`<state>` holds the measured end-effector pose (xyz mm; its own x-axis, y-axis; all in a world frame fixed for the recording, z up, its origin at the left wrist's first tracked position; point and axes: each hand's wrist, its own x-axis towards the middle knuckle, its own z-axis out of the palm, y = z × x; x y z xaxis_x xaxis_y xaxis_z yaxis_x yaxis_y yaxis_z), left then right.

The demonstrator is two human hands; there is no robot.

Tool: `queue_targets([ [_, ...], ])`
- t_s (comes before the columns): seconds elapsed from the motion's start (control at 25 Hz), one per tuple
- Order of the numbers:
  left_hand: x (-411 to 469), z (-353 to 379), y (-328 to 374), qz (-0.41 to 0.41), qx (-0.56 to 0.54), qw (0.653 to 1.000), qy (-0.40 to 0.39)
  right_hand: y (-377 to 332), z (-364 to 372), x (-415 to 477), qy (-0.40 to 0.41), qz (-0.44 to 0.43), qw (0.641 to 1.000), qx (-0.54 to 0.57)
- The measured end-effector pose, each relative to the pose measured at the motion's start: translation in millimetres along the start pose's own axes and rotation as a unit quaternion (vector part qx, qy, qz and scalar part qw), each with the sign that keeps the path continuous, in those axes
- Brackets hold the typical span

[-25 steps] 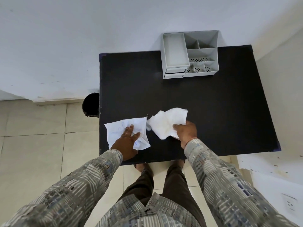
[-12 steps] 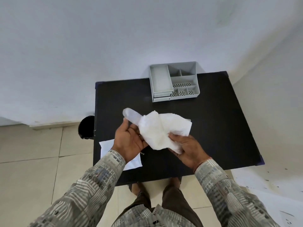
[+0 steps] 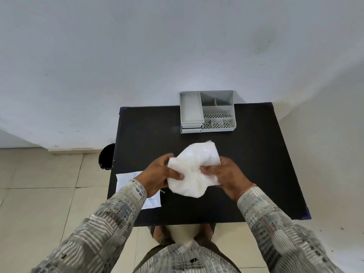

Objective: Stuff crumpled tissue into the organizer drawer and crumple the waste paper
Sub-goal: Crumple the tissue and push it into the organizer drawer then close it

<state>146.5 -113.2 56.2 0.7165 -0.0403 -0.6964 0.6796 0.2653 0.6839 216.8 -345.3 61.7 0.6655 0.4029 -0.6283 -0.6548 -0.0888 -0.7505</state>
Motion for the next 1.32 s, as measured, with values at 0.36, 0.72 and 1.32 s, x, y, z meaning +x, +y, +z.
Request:
queue_targets([
  [0.36, -4.6, 64.9, -15.3, 0.091, -0.236, 0.967, 0.037, -16.4, -2.5, -7.6, -0.073, 0.113, 0.973, 0.185],
  [0.72, 2.1, 97.7, -9.6, 0.107, -0.238, 0.959, 0.112, -23.7, -23.6, -9.6, -0.046, 0.005, 0.998, -0.051],
  [1.32, 32.1, 114.6, 6.1, 0.071, -0.404, 0.901, 0.142, -26.5, -54.0, -8.1, -0.089, -0.001, 0.996, 0.017],
])
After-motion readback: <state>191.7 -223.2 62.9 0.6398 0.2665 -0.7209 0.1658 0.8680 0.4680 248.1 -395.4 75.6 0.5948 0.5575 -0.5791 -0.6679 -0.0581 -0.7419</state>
